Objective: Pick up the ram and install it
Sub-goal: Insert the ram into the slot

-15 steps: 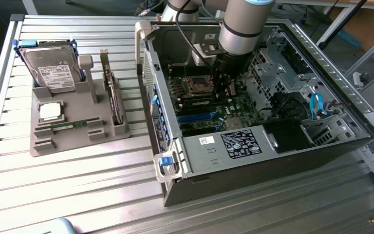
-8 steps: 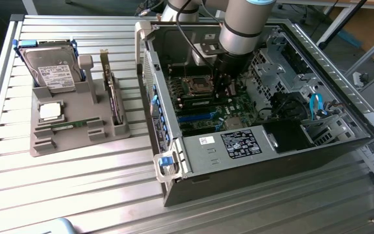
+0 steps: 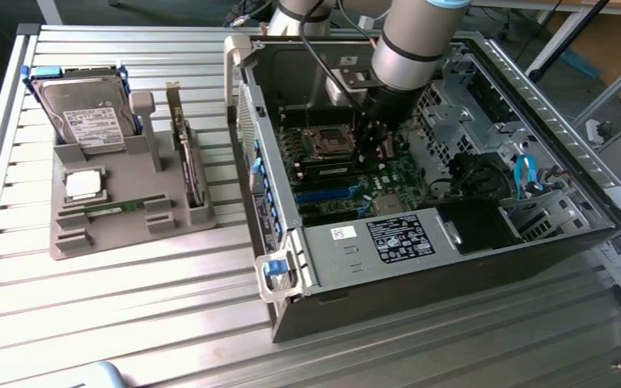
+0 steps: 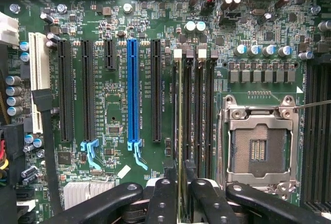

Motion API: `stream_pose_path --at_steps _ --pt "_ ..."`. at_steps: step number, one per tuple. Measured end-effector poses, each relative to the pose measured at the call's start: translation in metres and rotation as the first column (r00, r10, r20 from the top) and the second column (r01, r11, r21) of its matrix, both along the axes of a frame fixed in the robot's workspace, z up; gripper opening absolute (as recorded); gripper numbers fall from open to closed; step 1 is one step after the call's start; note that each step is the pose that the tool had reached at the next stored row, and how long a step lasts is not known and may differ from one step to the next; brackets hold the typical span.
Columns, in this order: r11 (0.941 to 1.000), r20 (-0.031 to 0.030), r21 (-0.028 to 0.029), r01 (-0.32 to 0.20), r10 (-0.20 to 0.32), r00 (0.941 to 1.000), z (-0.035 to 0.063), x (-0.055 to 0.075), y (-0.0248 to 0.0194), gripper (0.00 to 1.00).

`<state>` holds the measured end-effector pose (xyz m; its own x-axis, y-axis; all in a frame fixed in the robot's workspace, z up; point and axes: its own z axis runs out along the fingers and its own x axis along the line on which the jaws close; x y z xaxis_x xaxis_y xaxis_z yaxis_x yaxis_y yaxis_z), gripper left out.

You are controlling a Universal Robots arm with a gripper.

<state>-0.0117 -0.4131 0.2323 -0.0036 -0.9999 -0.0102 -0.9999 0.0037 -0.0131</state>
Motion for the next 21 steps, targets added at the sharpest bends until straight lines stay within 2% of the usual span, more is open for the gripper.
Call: stream_pose_path --at_steps 1,2,4,10,13,17,21 --pt "1.0000 -0.0088 0.0000 0.000 0.000 1.0000 0.0000 0.001 0.0000 0.19" --pt "1.0000 -0.0140 -0.0001 0.000 0.000 0.9999 0.0001 0.002 0.0000 0.19" --pt "1.0000 -0.0179 -0.0001 0.000 0.000 0.9998 0.0001 0.003 0.0000 0.19" --pt "1.0000 -0.0178 0.0001 0.000 0.000 0.9998 0.0031 0.003 0.0000 0.19" --pt "1.0000 -0.0179 0.0000 0.000 0.000 0.9998 0.0093 0.003 0.0000 0.19" --pt "1.0000 -0.0179 -0.0002 0.000 0.000 0.9998 0.0222 0.003 0.0000 0.19" --pt "1.0000 -0.0179 -0.0001 0.000 0.000 0.9998 0.0299 0.003 0.0000 0.19"
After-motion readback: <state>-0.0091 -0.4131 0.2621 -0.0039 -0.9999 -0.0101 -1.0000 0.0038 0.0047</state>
